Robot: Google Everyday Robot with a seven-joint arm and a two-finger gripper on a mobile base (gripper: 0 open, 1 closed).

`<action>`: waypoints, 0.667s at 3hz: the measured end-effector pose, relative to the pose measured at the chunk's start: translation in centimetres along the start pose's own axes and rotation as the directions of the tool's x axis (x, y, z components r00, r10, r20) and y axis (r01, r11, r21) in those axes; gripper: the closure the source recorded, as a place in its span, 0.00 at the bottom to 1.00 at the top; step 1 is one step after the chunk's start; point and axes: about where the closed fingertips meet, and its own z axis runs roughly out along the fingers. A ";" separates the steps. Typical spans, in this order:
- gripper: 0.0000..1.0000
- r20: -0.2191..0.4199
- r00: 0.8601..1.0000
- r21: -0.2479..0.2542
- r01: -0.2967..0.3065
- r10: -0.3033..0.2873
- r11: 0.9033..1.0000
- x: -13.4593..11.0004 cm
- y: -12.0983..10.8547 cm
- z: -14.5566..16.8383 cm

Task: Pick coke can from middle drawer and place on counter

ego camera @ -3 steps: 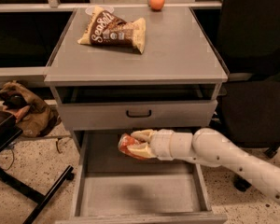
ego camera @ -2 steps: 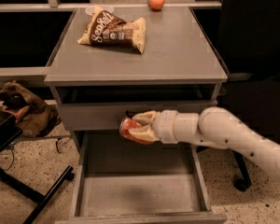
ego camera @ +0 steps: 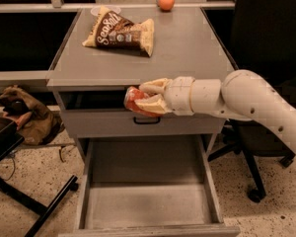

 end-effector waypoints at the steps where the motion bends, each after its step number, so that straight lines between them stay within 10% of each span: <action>1: 1.00 0.000 1.000 0.000 0.000 0.000 1.000 0.0 0.0 0.0; 2: 1.00 -0.004 0.999 -0.001 0.054 -0.054 0.999 -3.0 -2.2 0.0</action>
Offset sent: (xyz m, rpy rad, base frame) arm 0.0367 0.0140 0.0976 -0.0793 -0.1229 0.0373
